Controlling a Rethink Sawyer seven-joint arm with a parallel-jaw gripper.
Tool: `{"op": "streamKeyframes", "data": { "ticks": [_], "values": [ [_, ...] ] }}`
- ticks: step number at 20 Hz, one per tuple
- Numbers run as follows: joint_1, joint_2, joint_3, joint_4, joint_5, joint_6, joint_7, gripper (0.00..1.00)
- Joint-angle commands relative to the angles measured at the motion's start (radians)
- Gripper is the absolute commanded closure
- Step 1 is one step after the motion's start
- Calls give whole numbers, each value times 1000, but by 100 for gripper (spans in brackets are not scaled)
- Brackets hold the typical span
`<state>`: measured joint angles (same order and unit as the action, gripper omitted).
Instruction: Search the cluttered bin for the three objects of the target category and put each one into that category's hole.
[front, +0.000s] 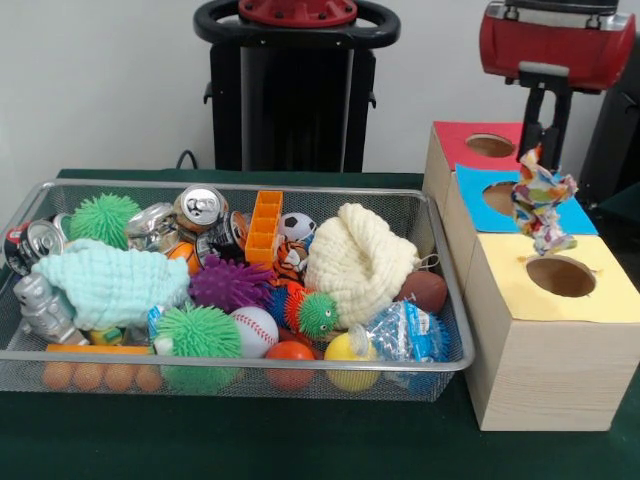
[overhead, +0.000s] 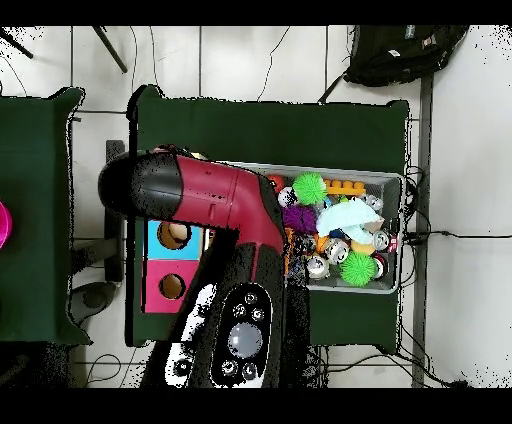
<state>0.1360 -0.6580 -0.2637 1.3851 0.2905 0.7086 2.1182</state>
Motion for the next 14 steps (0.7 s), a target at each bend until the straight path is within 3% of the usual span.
{"op": "streamKeyframes", "data": {
  "ticks": [1, 14],
  "values": [
    [4, 84, 16, -28, 55, 83, 313, 100],
    [11, 165, 33, -42, 68, -23, 307, 100]
  ]
}}
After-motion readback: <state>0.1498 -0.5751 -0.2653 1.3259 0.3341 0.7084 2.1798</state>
